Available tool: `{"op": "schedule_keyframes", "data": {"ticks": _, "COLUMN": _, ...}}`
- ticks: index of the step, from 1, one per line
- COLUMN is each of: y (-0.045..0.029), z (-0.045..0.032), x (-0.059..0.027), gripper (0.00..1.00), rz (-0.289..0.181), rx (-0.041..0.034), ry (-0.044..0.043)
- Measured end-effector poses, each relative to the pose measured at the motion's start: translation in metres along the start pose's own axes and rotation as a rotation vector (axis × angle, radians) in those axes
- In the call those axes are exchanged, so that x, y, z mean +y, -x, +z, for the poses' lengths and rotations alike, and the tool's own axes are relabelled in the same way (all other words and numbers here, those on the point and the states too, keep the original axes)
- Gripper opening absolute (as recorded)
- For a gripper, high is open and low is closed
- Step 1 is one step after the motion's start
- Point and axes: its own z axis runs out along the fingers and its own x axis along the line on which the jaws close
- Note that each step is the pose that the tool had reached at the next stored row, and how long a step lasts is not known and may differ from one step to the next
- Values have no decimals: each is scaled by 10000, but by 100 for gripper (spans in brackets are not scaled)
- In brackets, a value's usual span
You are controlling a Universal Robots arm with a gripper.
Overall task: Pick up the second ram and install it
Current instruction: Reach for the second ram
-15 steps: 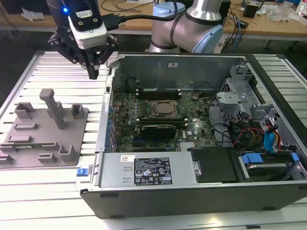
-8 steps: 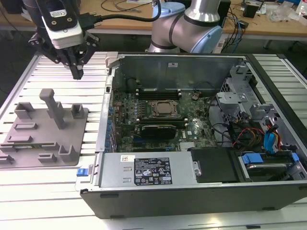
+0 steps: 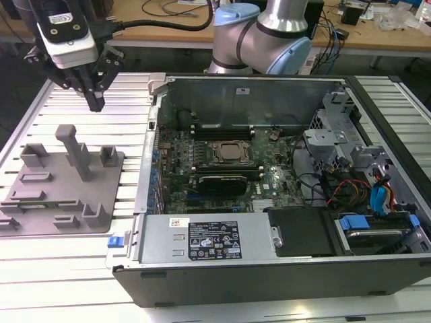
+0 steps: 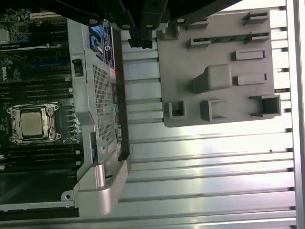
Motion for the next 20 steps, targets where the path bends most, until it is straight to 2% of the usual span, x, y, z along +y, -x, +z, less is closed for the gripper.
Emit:
{"op": "schedule_keyframes", "data": {"ticks": 6, "y": -269, "z": -2, "x": -20, "gripper": 8, "rz": 0, "rx": 1, "ry": -1}}
{"op": "schedule_keyframes", "data": {"ticks": 11, "y": -392, "z": -4, "x": -29, "gripper": 8, "rz": 1, "rx": 0, "ry": -1}}
{"op": "schedule_keyframes", "data": {"ticks": 13, "y": -492, "z": -6, "x": -37, "gripper": 8, "rz": 0, "rx": 1, "ry": -1}}
{"op": "schedule_keyframes", "data": {"ticks": 15, "y": -539, "z": -7, "x": -40, "gripper": 8, "rz": 1, "rx": 0, "ry": -1}}
{"op": "schedule_keyframes", "data": {"ticks": 20, "y": -755, "z": -9, "x": -57, "gripper": 8, "rz": 1, "rx": 0, "ry": -1}}
